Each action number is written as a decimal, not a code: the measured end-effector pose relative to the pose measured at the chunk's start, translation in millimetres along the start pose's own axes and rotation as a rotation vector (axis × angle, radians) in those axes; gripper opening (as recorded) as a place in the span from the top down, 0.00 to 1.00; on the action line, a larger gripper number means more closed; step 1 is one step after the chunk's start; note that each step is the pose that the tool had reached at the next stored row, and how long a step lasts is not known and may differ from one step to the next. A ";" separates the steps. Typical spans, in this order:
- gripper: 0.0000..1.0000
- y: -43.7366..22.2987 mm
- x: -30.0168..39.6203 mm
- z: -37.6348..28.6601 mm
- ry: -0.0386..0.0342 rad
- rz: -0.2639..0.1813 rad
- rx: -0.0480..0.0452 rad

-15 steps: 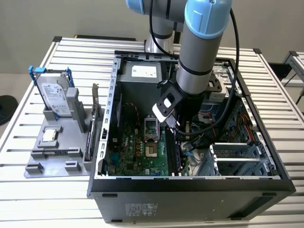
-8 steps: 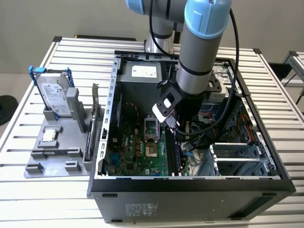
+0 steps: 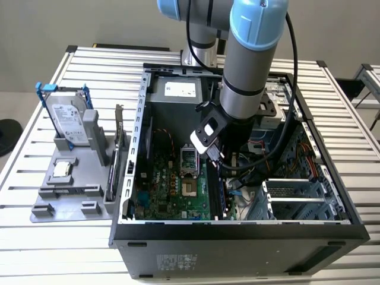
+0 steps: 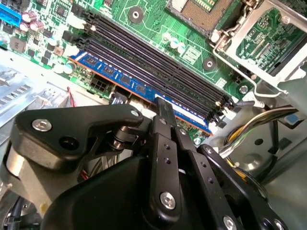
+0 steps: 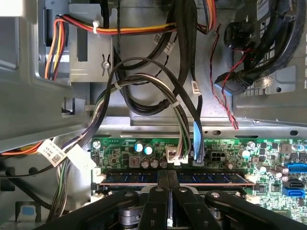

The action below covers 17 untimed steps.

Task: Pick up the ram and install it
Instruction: 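Press down the ram until it locks into place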

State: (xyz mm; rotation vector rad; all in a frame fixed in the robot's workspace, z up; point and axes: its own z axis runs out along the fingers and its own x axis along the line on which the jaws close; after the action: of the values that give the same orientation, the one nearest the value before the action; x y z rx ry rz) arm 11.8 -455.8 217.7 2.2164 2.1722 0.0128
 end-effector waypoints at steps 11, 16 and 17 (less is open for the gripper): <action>1.00 0.7 -0.3 -20.1 0.0011 0.000 -0.0003; 1.00 1.2 -0.6 -35.5 0.0010 0.000 -0.0002; 1.00 1.3 -0.7 -38.9 0.0008 0.000 -0.0002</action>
State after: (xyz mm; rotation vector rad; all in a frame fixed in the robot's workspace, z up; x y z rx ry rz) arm 11.8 -455.7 256.7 2.2167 2.1724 0.0139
